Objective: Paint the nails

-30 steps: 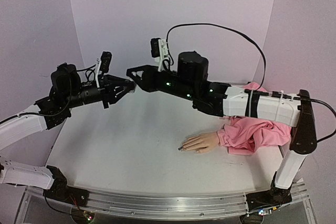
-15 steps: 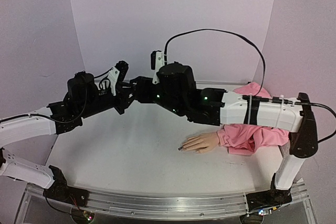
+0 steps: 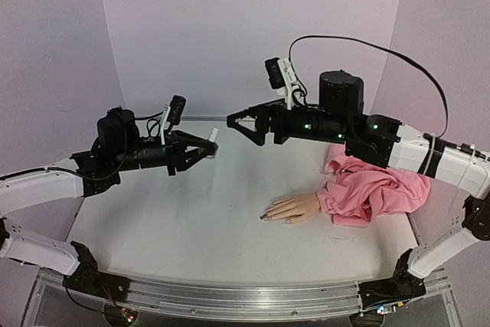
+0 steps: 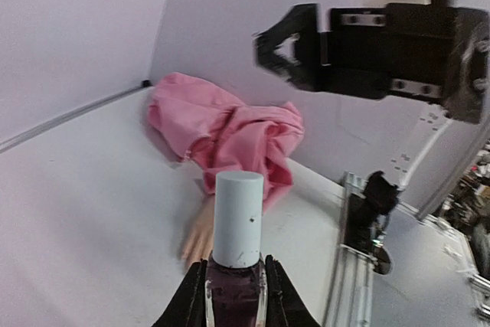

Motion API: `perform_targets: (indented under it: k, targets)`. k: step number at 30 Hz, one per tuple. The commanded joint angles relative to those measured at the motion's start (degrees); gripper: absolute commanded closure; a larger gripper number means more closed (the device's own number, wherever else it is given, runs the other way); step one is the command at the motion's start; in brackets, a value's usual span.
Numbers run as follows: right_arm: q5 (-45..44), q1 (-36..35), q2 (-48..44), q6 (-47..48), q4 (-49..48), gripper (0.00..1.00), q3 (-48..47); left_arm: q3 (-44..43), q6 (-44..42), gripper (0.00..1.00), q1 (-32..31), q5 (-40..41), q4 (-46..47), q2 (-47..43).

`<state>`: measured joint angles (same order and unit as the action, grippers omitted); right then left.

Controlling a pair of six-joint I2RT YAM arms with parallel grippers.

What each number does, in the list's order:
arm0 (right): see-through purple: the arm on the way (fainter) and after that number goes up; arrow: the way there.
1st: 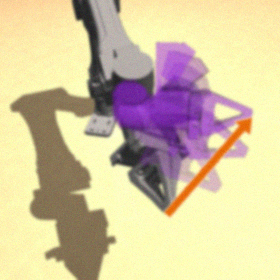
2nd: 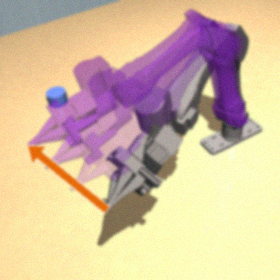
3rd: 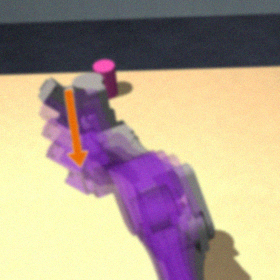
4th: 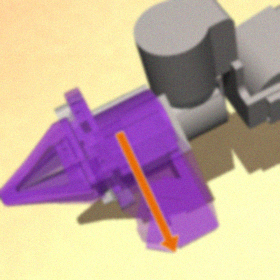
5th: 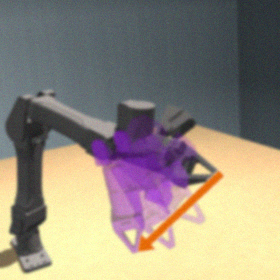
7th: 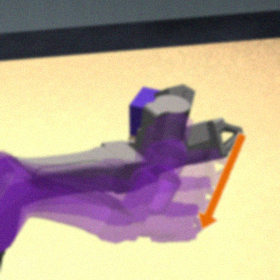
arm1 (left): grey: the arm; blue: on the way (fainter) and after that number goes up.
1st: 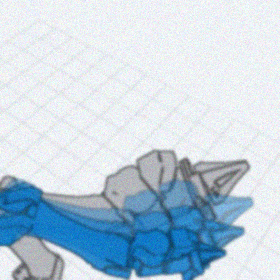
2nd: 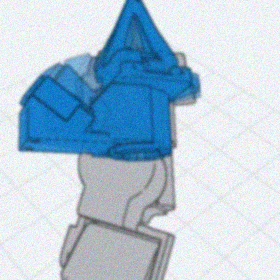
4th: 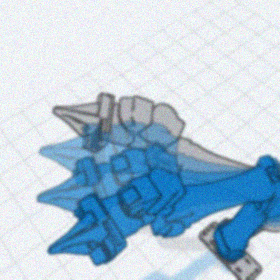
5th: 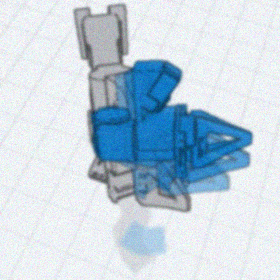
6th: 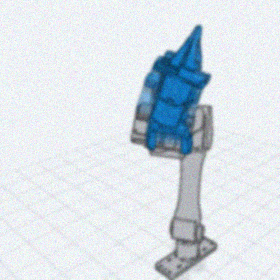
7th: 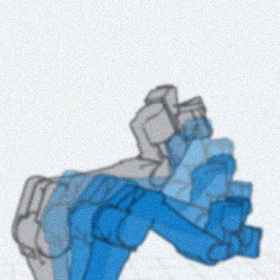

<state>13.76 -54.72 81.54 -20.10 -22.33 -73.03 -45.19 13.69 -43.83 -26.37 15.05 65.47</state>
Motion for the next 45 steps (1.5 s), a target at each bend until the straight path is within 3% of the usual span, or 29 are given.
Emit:
perform_targets:
  k: [1, 4, 9, 15, 18, 23, 26, 33, 36, 39, 41, 43, 45]
  targets:
    - [16.61, -0.12, 0.84, 1.7, -6.21, 0.02, 1.72, -2.95, 6.16, 1.0, -0.02, -19.75, 8.82, 0.44]
    - [20.5, -0.03, 2.01, -0.32, -10.38, 0.03, 1.88, -3.48, 8.67, 1.0, -0.02, -24.93, 11.77, 1.11]
    - [28.23, -0.07, 4.82, -5.16, -18.77, 0.33, 1.85, -3.68, 10.87, 1.0, -0.09, -27.79, 14.62, 1.0]
    - [31.06, -0.06, 6.53, -9.08, -25.93, 0.61, 2.46, -3.89, 12.17, 1.0, -0.11, -29.86, 16.07, 0.89]
    - [31.75, -0.12, 7.15, -10.61, -28.41, 0.68, 2.61, -3.54, 12.58, 1.0, -0.11, -30.32, 16.48, 0.75]
    - [34.11, -0.12, 9.24, -11.86, -29.2, 0.65, 1.47, -3.15, 12.33, 1.0, -0.11, -30.57, 17.24, 0.28]
    - [35.11, -0.09, 10.32, -12.32, -29.24, 0.69, 0.42, -3.08, 12.08, 1.0, -0.11, -30.18, 17.51, 0.18]
    - [34.79, -0.34, 11.4, -12.6, -29.69, 0.95, 0.03, -2.84, 10.64, 1.0, -0.11, -28.73, 18.17, 0.49]
    - [32.61, -0.7, 12.27, -12.82, -29.69, 1.0, 0.33, -2.45, 8.15, 1.0, -0.11, -26.69, 18.25, 0.13]
    - [30.01, -1.02, 13.75, -13.74, -28.95, 1.0, -0.81, -0.24, 3.9, 1.0, -0.11, -19.0, 18.24, -1.86]
    - [24.11, -1.84, 14.17, -14.22, -26.91, 1.0, -1.59, 2.32, -0.01, 1.0, -0.34, -8.69, 18.26, -3.64]
    - [10.38, -3.9, 14.24, -13.74, -20.62, 1.0, -2.72, 4.85, -4.17, 1.0, -0.88, 6.44, 18.18, -5.08]
    - [-9.46, -7.31, 14.99, -13.71, -9.23, 1.0, -5.14, 6.37, -9.43, 1.0, -2.28, 21.03, 18.24, -5.08]
